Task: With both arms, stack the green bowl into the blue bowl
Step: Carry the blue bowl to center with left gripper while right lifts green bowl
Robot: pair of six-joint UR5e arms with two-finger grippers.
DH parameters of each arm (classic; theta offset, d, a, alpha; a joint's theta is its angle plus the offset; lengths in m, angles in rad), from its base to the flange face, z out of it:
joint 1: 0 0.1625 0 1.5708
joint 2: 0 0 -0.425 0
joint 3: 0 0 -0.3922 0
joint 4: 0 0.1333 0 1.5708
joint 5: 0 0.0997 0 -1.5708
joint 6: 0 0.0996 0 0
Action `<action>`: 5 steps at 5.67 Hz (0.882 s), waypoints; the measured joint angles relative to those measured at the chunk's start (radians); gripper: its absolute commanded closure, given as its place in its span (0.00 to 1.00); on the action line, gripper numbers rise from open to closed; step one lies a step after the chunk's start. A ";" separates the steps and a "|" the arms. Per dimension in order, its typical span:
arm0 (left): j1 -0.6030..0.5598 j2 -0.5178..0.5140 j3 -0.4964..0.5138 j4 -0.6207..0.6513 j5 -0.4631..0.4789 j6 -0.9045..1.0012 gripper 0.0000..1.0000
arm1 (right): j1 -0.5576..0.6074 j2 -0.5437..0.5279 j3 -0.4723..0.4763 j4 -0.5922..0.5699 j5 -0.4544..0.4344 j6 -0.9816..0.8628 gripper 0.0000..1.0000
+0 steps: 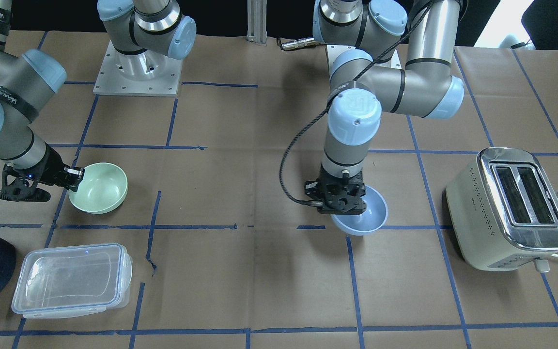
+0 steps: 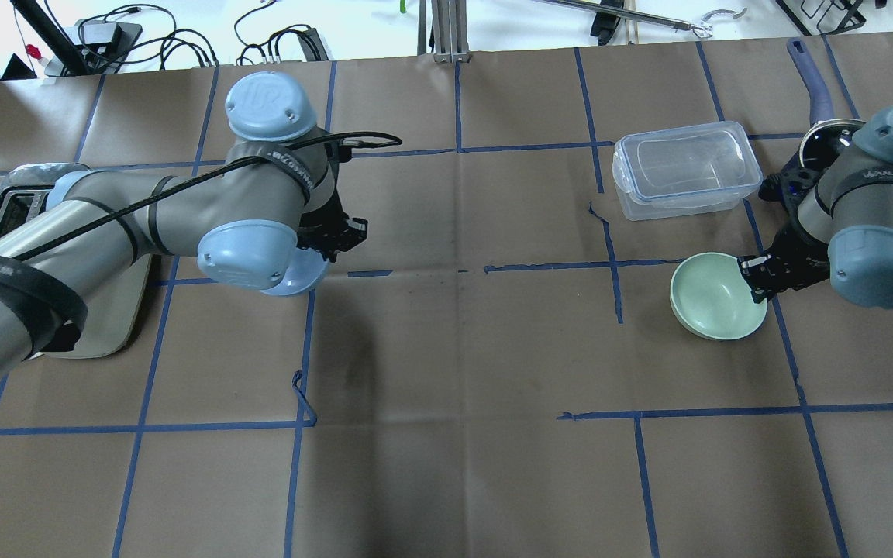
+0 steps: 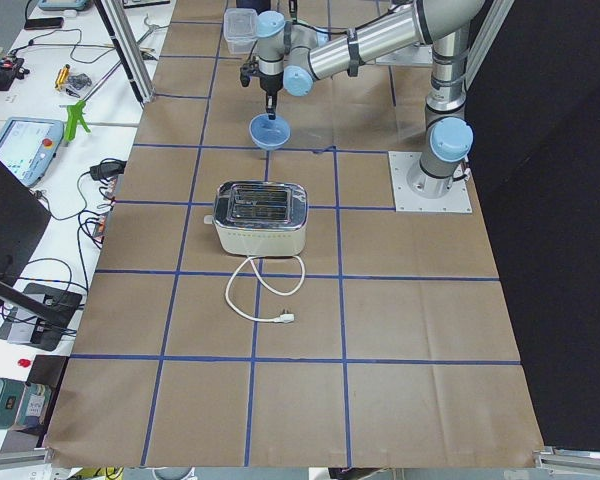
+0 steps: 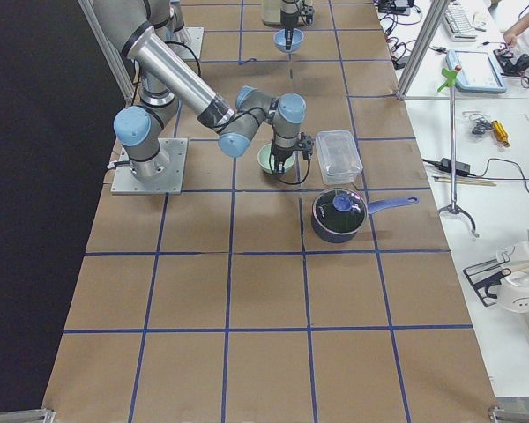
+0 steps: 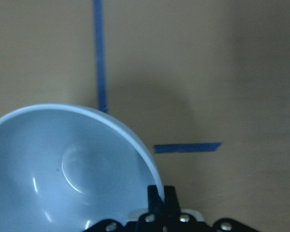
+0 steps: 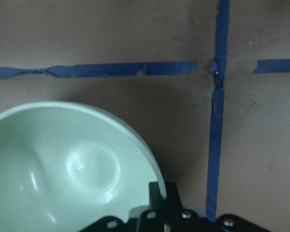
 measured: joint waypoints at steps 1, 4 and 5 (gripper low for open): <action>-0.113 -0.087 0.125 0.000 -0.014 -0.081 0.97 | 0.011 -0.014 -0.086 0.104 -0.007 0.001 0.94; -0.261 -0.220 0.258 -0.028 -0.021 -0.153 0.97 | 0.053 -0.047 -0.442 0.592 -0.016 0.006 0.94; -0.269 -0.222 0.258 -0.085 -0.026 -0.150 0.96 | 0.057 -0.077 -0.509 0.697 -0.014 0.006 0.94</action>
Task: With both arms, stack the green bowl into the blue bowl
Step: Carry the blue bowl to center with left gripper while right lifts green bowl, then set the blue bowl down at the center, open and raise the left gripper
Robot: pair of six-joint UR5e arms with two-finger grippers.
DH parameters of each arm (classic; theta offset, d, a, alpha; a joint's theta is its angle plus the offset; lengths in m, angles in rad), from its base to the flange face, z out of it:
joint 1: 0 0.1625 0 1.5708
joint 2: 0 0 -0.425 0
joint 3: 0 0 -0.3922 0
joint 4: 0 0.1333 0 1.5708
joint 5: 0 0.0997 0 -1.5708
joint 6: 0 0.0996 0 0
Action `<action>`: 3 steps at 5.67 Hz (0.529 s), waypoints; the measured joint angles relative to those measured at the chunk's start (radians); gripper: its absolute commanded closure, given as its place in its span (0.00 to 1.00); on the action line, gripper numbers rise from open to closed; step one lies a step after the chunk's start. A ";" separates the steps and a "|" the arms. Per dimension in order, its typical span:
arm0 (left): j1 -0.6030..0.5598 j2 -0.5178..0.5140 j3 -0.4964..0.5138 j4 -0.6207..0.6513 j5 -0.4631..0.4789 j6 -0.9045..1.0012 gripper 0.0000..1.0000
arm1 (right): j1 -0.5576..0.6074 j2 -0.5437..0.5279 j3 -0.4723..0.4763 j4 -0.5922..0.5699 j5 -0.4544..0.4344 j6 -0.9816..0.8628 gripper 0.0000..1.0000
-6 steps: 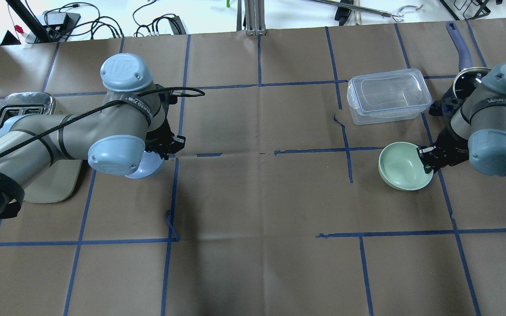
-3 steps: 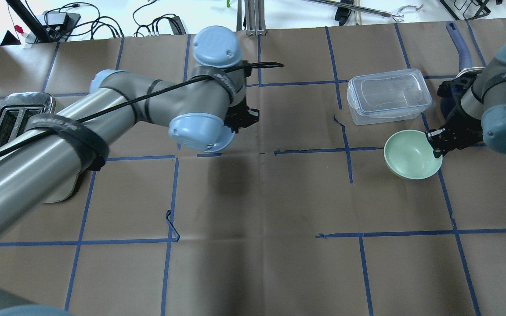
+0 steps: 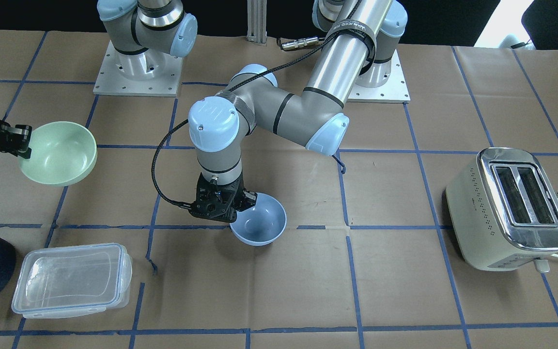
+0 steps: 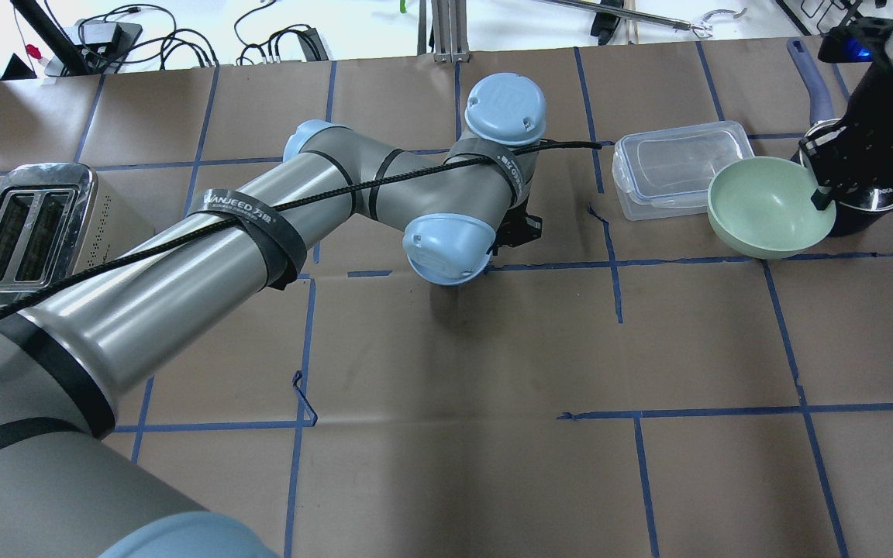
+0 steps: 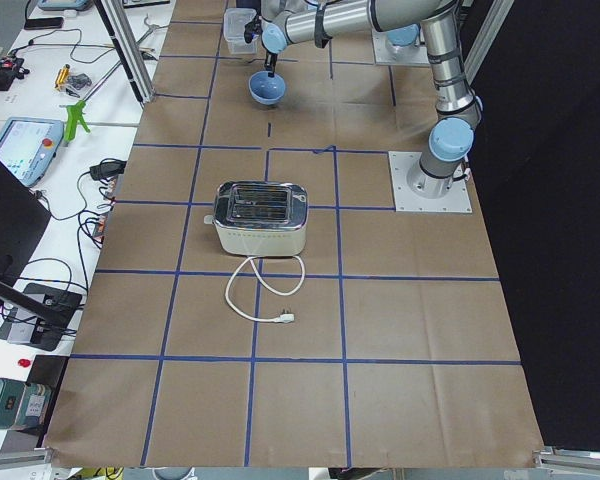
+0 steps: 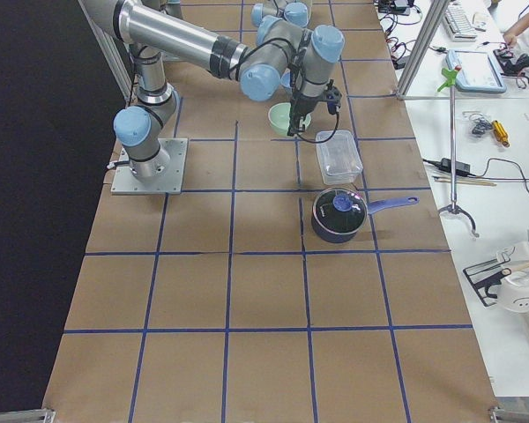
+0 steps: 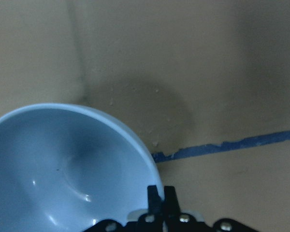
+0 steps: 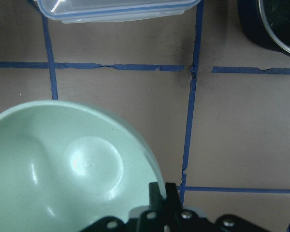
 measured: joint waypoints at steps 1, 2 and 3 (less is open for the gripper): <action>-0.002 -0.006 0.002 -0.039 -0.008 0.004 0.95 | 0.001 -0.015 -0.021 0.040 0.003 0.000 0.93; -0.003 -0.018 0.009 -0.046 -0.016 0.005 0.48 | 0.001 -0.018 -0.024 0.051 0.007 0.000 0.93; -0.003 -0.026 0.015 -0.043 -0.019 0.003 0.02 | 0.001 -0.016 -0.019 0.054 0.010 0.001 0.93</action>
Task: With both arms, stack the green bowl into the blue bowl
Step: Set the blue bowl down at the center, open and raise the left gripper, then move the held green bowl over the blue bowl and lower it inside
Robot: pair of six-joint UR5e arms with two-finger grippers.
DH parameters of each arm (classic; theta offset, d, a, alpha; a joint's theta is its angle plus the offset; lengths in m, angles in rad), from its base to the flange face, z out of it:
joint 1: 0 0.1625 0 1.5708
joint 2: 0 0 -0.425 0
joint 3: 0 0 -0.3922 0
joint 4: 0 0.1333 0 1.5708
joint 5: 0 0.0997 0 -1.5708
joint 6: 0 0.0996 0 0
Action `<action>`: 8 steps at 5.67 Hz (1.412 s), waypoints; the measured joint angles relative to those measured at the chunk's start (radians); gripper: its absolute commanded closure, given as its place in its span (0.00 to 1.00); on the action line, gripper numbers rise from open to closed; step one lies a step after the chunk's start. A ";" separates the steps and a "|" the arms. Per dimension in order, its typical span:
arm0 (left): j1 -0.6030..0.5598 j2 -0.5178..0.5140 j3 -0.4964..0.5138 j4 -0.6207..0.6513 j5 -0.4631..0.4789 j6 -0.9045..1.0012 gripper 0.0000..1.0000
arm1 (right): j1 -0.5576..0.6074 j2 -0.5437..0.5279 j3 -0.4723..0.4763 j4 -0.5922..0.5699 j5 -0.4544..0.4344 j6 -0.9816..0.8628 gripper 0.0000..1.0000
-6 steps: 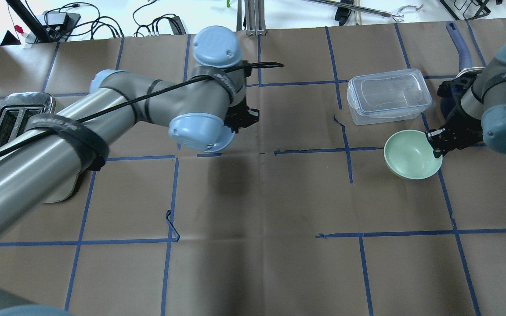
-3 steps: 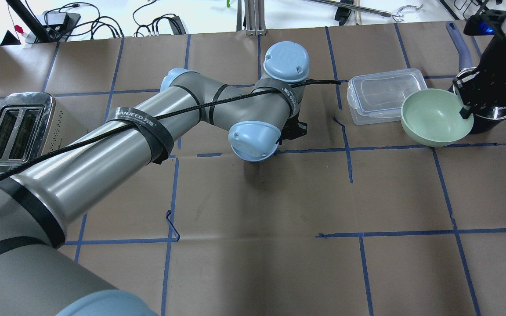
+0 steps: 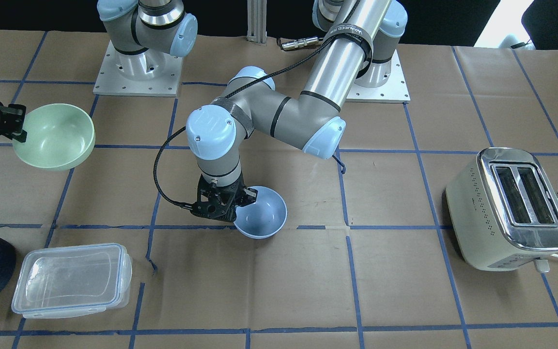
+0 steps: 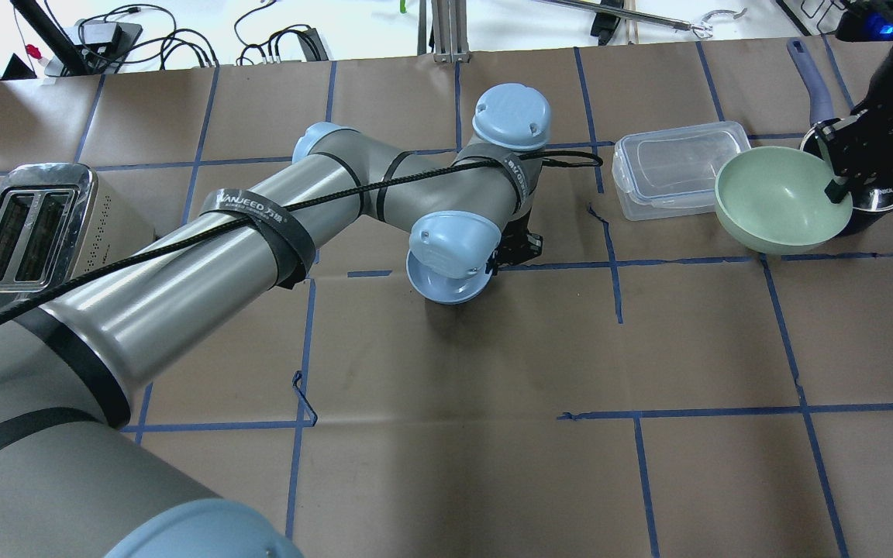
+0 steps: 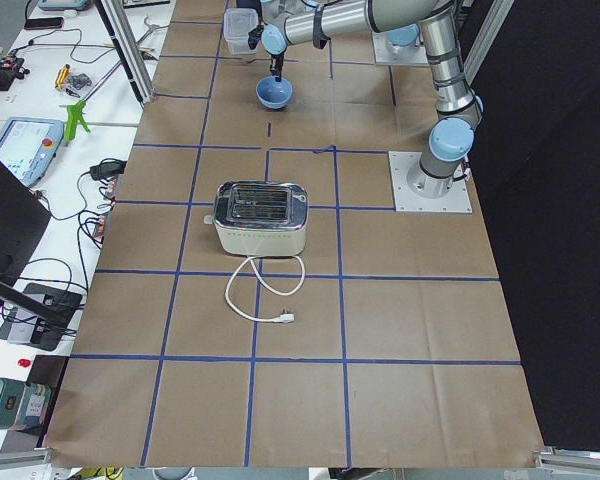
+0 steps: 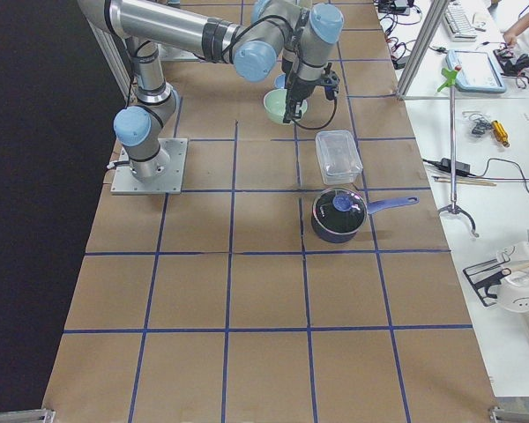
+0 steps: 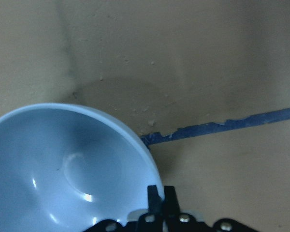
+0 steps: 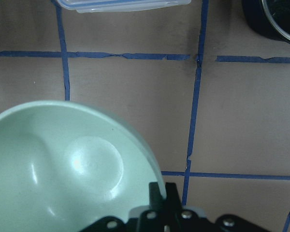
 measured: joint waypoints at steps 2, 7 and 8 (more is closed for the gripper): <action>0.004 0.027 0.003 0.001 -0.009 -0.009 0.01 | 0.007 0.000 0.021 -0.003 0.000 0.016 0.93; 0.311 0.470 -0.009 -0.459 -0.049 0.195 0.01 | 0.134 0.011 0.033 -0.017 0.004 0.184 0.93; 0.378 0.521 -0.013 -0.506 -0.052 0.260 0.01 | 0.221 0.028 0.033 -0.042 0.007 0.293 0.93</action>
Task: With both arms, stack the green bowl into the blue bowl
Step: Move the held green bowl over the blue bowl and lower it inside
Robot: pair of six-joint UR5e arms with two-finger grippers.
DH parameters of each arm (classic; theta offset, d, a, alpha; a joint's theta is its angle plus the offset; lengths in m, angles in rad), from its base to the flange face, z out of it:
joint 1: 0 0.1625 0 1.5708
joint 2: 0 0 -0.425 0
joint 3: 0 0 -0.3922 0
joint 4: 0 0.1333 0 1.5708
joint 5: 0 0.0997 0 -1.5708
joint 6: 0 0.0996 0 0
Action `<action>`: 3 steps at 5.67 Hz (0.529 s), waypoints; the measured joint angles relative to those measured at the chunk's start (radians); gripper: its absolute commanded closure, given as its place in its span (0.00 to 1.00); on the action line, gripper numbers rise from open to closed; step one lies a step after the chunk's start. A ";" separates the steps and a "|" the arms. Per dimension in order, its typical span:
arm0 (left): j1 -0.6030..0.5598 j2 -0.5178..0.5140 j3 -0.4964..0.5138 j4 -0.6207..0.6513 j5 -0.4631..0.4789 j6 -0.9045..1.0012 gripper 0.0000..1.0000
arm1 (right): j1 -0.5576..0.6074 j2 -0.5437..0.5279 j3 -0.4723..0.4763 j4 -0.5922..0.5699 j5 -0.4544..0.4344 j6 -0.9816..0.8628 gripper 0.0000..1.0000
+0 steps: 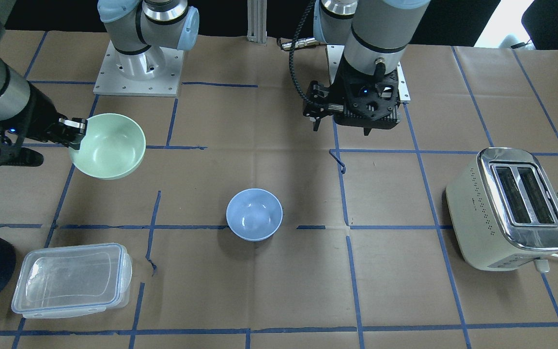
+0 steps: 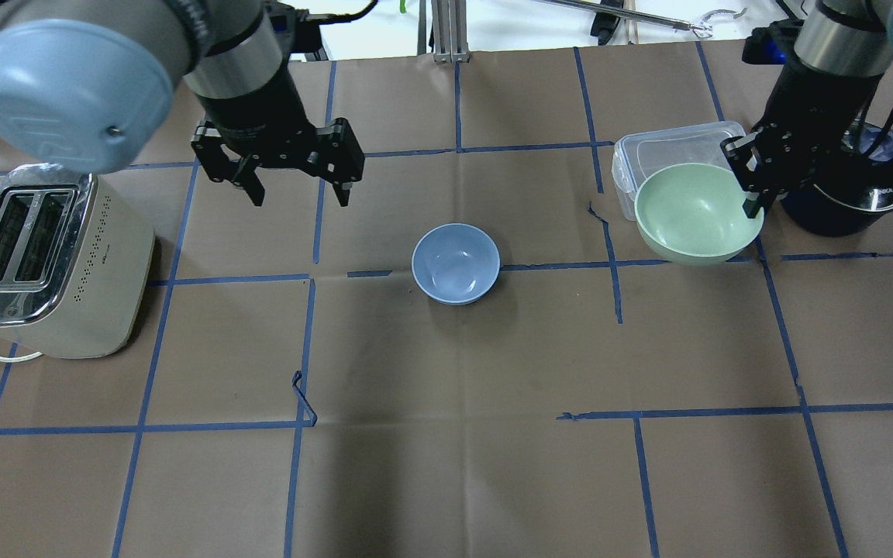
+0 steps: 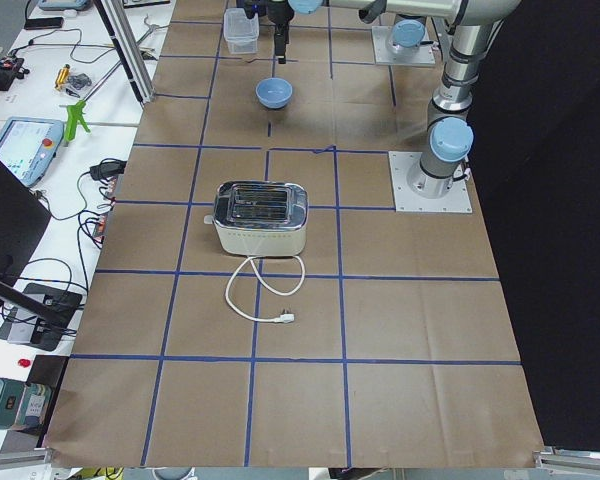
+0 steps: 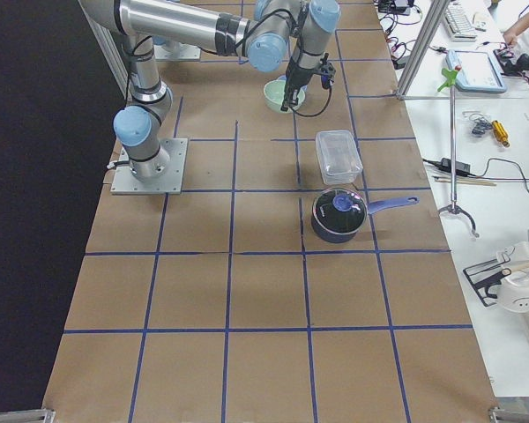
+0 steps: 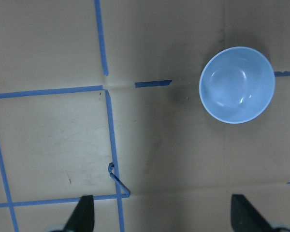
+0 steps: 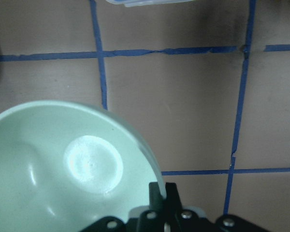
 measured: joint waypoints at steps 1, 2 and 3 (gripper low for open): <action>0.046 0.019 -0.005 -0.001 -0.002 0.049 0.01 | 0.108 0.021 0.000 -0.045 0.022 0.133 0.93; 0.068 0.024 -0.009 0.025 -0.006 0.074 0.01 | 0.212 0.047 0.000 -0.089 0.075 0.272 0.93; 0.075 0.026 -0.012 0.042 -0.009 0.083 0.01 | 0.304 0.077 -0.001 -0.139 0.133 0.408 0.93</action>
